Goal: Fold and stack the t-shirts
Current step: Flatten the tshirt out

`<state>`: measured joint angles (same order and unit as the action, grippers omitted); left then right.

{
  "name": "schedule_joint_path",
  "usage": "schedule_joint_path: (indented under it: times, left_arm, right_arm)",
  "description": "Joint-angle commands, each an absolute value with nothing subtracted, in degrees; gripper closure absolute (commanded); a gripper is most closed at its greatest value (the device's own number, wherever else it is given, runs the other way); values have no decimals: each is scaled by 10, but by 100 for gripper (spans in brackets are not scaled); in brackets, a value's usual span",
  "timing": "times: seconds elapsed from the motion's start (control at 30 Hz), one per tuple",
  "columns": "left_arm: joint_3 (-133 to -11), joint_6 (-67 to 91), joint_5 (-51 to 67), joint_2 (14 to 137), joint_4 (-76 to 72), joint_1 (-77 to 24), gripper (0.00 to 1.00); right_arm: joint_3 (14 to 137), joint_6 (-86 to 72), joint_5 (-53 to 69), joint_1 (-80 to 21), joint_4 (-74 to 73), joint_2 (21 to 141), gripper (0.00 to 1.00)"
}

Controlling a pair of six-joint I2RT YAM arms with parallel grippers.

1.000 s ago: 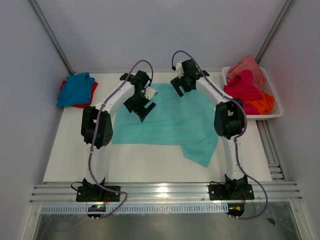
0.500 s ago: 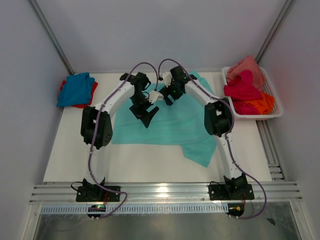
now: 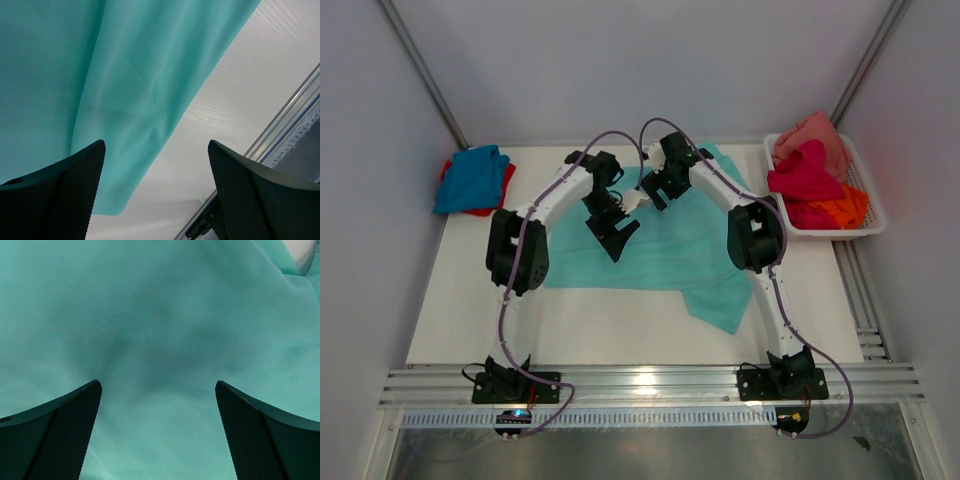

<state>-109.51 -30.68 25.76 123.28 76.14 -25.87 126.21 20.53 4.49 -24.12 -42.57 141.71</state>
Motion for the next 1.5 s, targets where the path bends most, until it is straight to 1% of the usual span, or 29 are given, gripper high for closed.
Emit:
schedule_joint_path:
  times: [0.0,0.2,0.57,0.77,0.87,0.93,1.13,1.37,1.47]
  left_arm:
    - [-1058,-323,256,1218,861,-266,15]
    - [-1011,-339,243,1201,860,-282,15]
    - [-1001,-350,248,1213,889,-285,15]
    - [-984,-300,256,1225,824,-285,16]
    - [-980,-242,221,1220,755,-286,17]
    - [-965,-187,170,1211,686,-287,17]
    - [-903,-118,52,1183,579,-313,17]
    - [-831,-69,-14,1150,490,-335,16]
    - [-803,-62,-10,1141,476,-340,16]
  right_arm:
    - [1277,186,24,-243,-431,1404,1]
    - [1279,180,5,-246,-426,1412,0]
    - [1302,146,-41,-258,-419,1436,1]
    - [1304,134,-50,-258,-421,1437,1]
    - [1304,129,-57,-259,-420,1436,1]
    - [1304,127,-62,-258,-418,1436,1]
    - [1303,125,-63,-258,-419,1438,1]
    - [1298,123,-77,-258,-417,1436,0]
    - [1299,123,-79,-258,-417,1435,1]
